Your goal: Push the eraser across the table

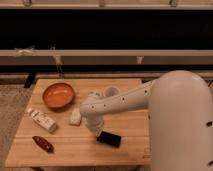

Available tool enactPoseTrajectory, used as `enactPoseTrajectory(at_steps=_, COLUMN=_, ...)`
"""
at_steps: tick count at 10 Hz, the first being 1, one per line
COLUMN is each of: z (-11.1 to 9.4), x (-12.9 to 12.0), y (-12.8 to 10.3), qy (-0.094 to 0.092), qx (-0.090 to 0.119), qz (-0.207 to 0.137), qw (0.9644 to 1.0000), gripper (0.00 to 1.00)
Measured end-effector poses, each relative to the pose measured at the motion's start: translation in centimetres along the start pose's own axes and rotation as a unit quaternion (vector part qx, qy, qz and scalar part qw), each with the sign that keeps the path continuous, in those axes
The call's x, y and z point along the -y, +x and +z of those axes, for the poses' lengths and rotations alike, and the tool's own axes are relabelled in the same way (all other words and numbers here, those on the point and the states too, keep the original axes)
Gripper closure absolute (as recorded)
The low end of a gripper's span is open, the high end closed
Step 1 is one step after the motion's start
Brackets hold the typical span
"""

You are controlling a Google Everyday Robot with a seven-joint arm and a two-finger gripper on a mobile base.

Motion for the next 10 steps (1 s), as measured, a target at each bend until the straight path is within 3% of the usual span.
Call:
enactPoseTrajectory(at_steps=2, z=0.2, x=-2.3, y=0.9, qy=0.0, qx=0.004, qz=0.025, qw=0.9997, gripper=1.0)
enactPoseTrajectory(at_steps=8, z=0.2, x=-2.7, y=1.0, qy=0.0, qx=0.006, qz=0.03, qw=0.9995, gripper=1.0)
enactPoseTrajectory(at_steps=10, z=0.3, x=-5.6, y=1.9, qy=0.008, qx=0.015, qz=0.069, qw=0.9975, gripper=1.0)
